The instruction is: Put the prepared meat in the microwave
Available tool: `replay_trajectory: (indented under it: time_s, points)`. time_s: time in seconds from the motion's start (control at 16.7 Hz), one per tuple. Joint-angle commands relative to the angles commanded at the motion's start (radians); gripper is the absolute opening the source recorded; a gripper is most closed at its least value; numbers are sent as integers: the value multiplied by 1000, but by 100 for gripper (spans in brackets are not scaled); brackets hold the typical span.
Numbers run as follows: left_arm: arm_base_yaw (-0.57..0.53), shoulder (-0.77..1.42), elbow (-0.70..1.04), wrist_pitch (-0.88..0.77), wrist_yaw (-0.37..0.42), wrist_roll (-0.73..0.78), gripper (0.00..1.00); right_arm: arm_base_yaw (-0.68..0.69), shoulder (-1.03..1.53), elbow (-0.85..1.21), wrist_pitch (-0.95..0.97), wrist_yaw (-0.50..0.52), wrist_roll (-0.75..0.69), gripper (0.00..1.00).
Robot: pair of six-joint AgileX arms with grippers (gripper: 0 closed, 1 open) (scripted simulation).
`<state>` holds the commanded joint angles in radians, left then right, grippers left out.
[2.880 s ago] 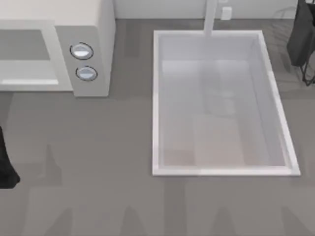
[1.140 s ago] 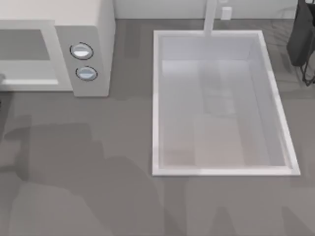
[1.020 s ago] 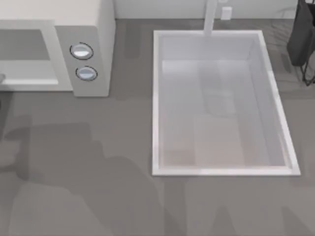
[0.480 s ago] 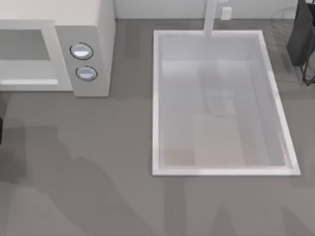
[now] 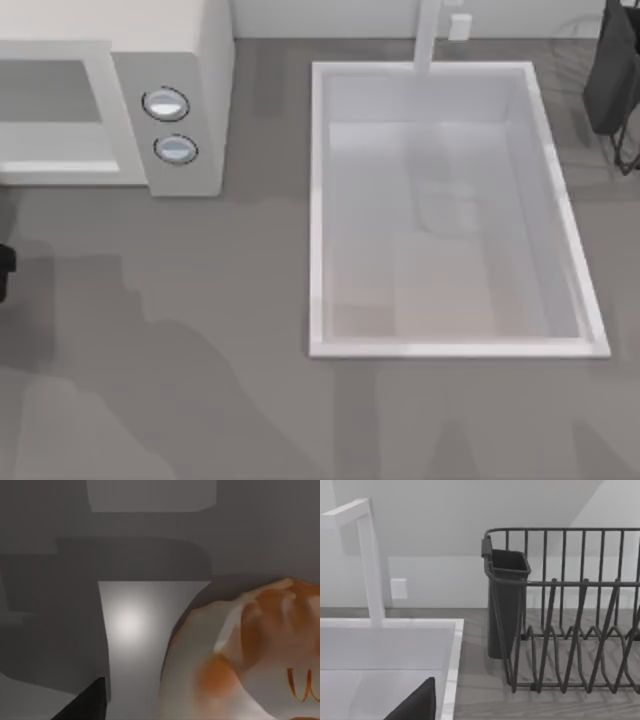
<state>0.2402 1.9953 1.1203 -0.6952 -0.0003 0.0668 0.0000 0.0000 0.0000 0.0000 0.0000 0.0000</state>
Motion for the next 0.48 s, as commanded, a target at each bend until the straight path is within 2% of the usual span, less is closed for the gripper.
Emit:
replay_trajectory:
  time_s: [0.06, 0.48]
  points:
    - [0, 0, 0, 0, 0, 0, 100, 0, 0, 0, 0, 0, 0, 100]
    - [0, 0, 0, 0, 0, 0, 47, 0, 0, 0, 0, 0, 0, 100]
